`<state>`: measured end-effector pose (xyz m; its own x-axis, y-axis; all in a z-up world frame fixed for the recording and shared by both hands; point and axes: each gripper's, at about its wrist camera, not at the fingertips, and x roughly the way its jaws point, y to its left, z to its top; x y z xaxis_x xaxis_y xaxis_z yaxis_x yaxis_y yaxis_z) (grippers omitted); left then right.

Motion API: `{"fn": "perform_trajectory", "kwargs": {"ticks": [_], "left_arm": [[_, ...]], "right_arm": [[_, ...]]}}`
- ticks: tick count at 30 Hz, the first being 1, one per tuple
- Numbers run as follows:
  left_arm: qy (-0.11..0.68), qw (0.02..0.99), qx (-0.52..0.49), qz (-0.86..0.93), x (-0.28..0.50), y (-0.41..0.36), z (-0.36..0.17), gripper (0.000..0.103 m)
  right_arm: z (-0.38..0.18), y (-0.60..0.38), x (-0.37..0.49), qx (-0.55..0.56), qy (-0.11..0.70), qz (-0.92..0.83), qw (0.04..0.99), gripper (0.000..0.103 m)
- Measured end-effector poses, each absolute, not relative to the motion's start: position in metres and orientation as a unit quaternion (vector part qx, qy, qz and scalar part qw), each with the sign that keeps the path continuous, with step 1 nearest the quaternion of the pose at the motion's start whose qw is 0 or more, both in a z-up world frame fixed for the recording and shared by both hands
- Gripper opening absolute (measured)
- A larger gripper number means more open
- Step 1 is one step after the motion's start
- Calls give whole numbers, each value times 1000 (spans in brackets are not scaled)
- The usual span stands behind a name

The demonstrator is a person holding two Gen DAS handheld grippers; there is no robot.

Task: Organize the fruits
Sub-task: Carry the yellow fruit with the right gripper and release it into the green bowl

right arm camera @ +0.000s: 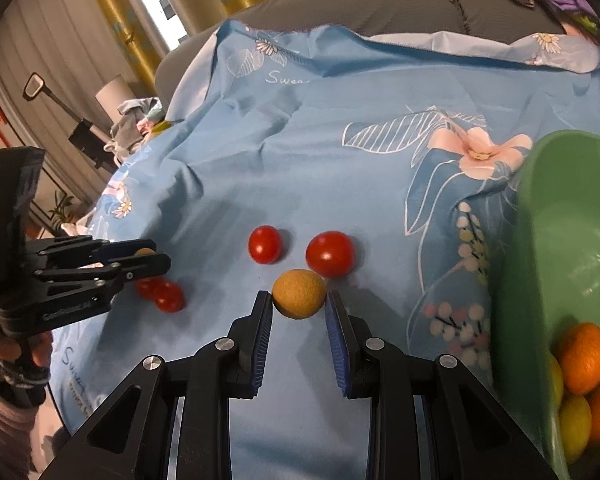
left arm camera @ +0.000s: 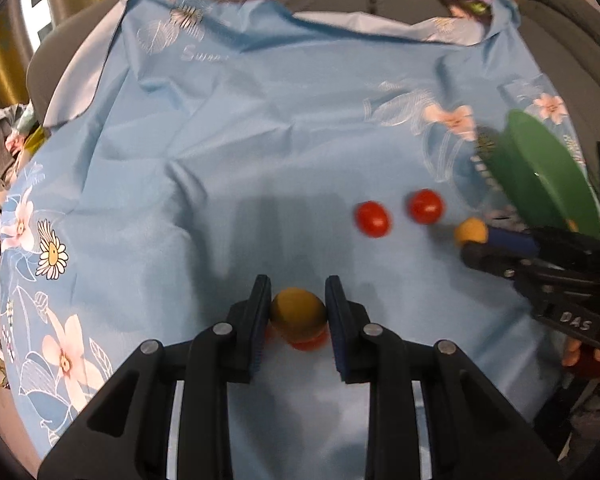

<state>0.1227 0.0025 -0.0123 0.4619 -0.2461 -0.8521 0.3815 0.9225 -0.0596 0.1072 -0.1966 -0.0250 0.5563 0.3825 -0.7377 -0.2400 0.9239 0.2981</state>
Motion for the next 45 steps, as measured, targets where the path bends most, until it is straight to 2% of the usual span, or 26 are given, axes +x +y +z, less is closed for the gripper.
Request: {"fn": "perform_trajectory", "kwargs": {"ticks": [13, 26, 37, 45], "left_arm": [[443, 864, 63, -229, 77, -45, 26, 28], [417, 856, 82, -294, 66, -117, 52, 28], [415, 829, 100, -360, 73, -191, 44, 28], [432, 817, 121, -363, 81, -217, 24, 28]], "right_arm": [[21, -223, 51, 86, 384, 159, 905, 29], [41, -285, 21, 118, 347, 101, 925, 29], [31, -335, 7, 145, 347, 38, 926, 29], [18, -351, 10, 155, 360, 12, 920, 29]]}}
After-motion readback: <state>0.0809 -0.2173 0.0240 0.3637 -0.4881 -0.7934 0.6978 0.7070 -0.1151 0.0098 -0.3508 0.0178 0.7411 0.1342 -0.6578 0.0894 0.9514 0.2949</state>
